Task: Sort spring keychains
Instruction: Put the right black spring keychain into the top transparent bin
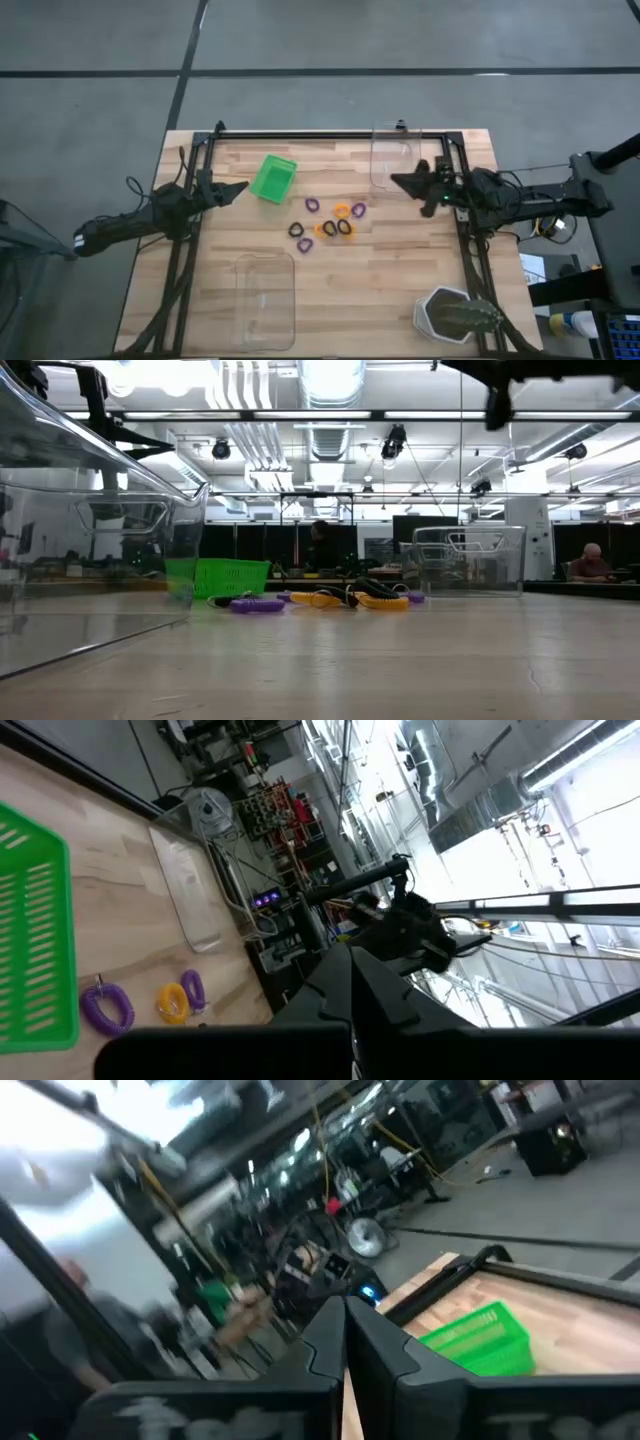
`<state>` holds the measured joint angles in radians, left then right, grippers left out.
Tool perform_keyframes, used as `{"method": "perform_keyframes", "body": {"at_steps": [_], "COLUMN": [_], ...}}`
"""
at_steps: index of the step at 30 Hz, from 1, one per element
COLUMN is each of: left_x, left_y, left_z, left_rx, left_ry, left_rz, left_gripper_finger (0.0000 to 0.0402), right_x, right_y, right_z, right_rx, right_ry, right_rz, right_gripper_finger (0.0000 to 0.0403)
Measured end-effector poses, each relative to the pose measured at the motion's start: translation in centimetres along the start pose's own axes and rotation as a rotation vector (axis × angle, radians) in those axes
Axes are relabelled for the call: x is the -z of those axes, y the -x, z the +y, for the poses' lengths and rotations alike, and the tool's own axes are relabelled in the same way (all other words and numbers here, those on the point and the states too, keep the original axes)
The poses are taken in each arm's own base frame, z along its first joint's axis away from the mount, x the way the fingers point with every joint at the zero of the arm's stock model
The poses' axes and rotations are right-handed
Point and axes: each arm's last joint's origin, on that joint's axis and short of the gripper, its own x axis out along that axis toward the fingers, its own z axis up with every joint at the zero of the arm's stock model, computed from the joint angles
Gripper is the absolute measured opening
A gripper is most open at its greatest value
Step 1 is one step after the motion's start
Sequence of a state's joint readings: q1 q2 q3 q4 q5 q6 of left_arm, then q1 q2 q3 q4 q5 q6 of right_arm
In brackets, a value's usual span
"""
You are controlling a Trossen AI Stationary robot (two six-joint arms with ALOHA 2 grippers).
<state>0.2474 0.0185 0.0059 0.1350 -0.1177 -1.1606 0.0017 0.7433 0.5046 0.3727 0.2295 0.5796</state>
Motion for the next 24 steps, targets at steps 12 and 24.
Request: {"method": "perform_keyframes", "body": {"at_steps": [12, 24], "left_x": [0.0, 0.0], "left_y": [0.0, 0.0], "left_z": [0.0, 0.0], "left_rx": [0.0, 0.001], "left_ry": [0.003, 0.02], "left_rz": [0.0, 0.005], "left_gripper_finger": [0.0, 0.0], "right_x": [-0.8, 2.7], "right_y": [-9.5, -16.1], "right_z": [3.4, 3.2], "right_rx": [0.231, 0.281], "right_ry": [0.202, 0.485], "right_rz": [0.541, 1.042], "right_gripper_finger": [0.0009, 0.012]}}
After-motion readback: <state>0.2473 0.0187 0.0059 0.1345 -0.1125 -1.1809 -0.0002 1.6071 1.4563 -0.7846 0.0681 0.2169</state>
